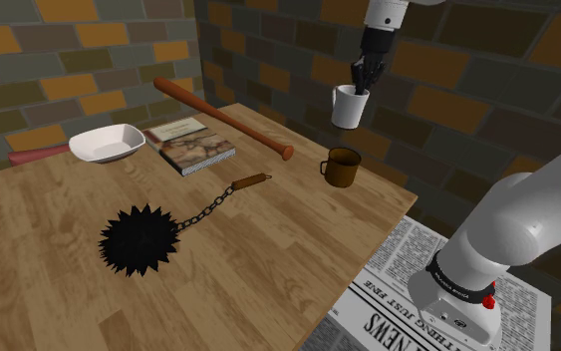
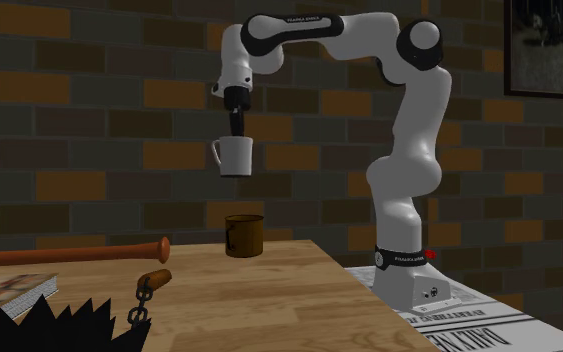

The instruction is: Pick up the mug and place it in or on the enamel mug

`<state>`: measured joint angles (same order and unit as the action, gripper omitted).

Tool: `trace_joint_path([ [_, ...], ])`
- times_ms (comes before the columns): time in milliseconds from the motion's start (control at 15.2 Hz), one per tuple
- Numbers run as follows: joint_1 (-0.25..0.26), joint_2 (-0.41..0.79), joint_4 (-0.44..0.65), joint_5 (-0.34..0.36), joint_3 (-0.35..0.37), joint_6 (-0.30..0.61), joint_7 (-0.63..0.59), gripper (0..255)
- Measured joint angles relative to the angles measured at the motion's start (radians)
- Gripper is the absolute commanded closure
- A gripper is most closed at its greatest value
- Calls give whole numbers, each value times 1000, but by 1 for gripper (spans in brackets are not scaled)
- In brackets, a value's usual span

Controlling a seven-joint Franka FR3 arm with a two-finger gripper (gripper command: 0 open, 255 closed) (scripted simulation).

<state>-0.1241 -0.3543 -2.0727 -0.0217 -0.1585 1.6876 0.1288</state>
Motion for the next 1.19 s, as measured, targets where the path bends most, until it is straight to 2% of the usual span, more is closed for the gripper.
trace_joint_path([
  [1188,-7,15,-217,3,-16,230,28,255],
])
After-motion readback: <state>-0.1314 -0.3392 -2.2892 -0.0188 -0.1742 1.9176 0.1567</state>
